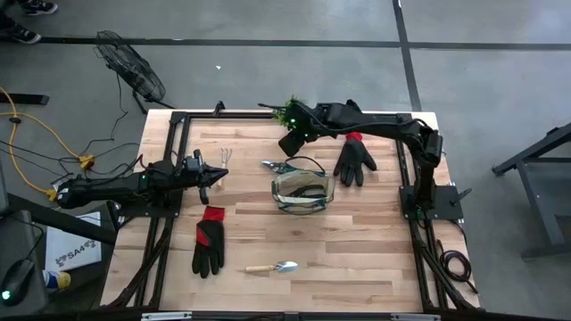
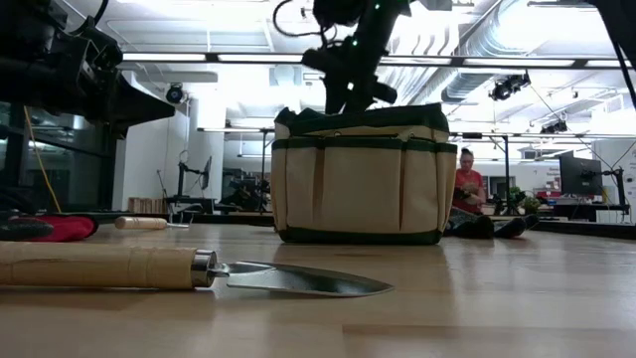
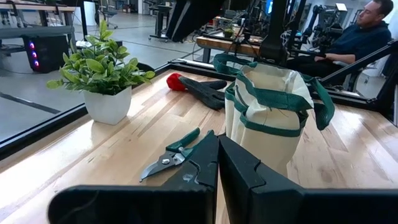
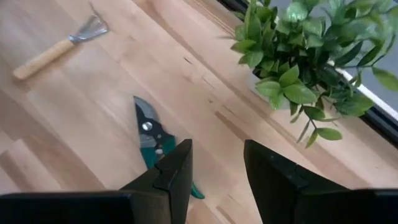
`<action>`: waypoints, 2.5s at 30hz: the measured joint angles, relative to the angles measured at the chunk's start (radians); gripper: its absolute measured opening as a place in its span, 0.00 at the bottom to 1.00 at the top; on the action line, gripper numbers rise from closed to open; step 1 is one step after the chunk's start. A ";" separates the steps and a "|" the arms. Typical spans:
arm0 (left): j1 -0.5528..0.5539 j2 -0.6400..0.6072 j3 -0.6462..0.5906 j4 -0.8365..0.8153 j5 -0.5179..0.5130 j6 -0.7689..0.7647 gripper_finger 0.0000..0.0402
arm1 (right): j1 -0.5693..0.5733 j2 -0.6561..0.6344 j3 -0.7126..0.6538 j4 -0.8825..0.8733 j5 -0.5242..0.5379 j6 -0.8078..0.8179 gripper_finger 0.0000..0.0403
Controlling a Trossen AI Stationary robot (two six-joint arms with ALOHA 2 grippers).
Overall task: Pick & Place Garden tools in Gardening bag
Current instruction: Put the green shear scissors into the gardening bag
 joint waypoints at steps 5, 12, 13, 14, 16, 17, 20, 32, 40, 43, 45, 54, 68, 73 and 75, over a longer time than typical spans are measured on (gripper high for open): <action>0.000 0.000 0.000 0.000 0.002 0.000 0.03 | 0.001 0.048 0.000 -0.003 0.003 0.013 0.34; 0.000 0.000 0.000 -0.001 0.006 0.000 0.03 | 0.001 0.109 0.000 0.000 0.002 0.053 0.34; 0.000 0.000 0.000 -0.001 0.006 0.000 0.03 | 0.000 0.113 0.000 0.002 -0.001 0.061 0.34; 0.000 0.000 0.000 -0.001 0.006 0.000 0.03 | 0.000 0.120 0.000 0.004 -0.007 0.073 0.34; 0.000 0.000 0.000 -0.001 0.006 0.000 0.03 | 0.000 0.127 0.000 0.004 -0.029 0.090 0.34; 0.000 0.000 0.000 -0.001 0.006 0.000 0.03 | 0.001 0.132 -0.001 0.004 -0.037 0.100 0.34; 0.000 0.000 0.000 -0.002 0.007 0.000 0.03 | 0.003 0.143 -0.001 0.012 -0.076 0.119 0.34; 0.000 0.026 0.000 -0.003 0.013 0.000 0.03 | 0.014 0.203 0.000 0.034 -0.232 0.019 0.34; 0.000 0.039 0.000 -0.005 0.034 0.000 0.03 | 0.024 0.207 0.000 0.028 -0.225 -0.236 0.40; 0.000 0.039 0.000 -0.005 0.034 0.000 0.03 | 0.036 0.207 0.000 0.027 -0.225 -0.346 0.45; 0.000 0.039 0.000 -0.005 0.034 0.000 0.03 | 0.045 0.213 0.000 0.029 -0.225 -0.408 0.48; 0.000 0.039 0.000 -0.005 0.034 0.000 0.03 | 0.048 0.237 0.000 0.047 -0.185 -0.475 0.55; 0.000 0.039 0.000 -0.006 0.041 0.000 0.03 | 0.028 0.285 0.000 0.062 -0.206 -0.390 0.55; 0.000 0.039 0.000 -0.006 0.047 0.000 0.03 | 0.028 0.303 0.000 0.068 -0.214 -0.395 0.55; 0.000 0.039 0.000 -0.006 0.047 0.000 0.03 | 0.029 0.308 0.000 0.069 -0.226 -0.397 0.55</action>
